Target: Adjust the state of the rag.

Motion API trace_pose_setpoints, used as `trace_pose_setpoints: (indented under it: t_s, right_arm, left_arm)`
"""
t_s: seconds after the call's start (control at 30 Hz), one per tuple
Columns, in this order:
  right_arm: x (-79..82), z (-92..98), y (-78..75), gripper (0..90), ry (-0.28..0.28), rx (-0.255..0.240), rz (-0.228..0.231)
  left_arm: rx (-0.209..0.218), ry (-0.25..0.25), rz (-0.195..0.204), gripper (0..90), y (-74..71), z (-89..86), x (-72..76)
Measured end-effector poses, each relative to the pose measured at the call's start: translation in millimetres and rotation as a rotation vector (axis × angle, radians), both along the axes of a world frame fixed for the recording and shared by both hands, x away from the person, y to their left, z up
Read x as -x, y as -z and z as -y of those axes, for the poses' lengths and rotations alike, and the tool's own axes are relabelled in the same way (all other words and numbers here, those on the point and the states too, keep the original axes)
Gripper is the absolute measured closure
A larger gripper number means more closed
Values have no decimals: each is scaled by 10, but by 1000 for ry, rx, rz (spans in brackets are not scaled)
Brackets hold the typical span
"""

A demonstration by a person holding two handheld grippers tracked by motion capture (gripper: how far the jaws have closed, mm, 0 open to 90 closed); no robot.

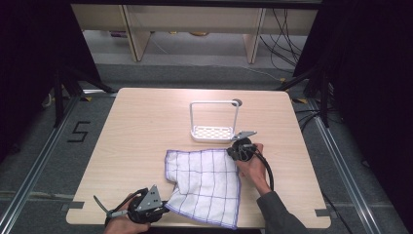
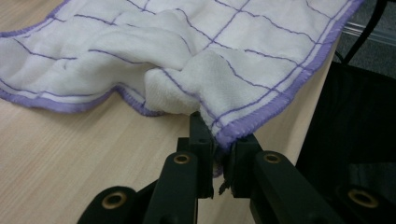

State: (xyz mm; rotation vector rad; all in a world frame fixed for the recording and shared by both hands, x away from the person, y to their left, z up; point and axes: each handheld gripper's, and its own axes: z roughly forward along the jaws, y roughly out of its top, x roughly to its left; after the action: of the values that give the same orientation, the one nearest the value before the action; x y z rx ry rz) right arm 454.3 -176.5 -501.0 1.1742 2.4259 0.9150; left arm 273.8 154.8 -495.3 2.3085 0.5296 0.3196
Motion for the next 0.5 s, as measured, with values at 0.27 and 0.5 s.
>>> trace_pose_setpoints:
  t_s: [0.27, 0.5]
  right_arm:
    - [-31, 352, -142, 868, 29, -17, 28]
    - [-138, 384, -44, 586, 68, 39, 25]
  left_arm:
    - [-29, 39, 1, 820, 32, 101, 122]
    - [-6, 49, -51, 524, 11, 128, 63]
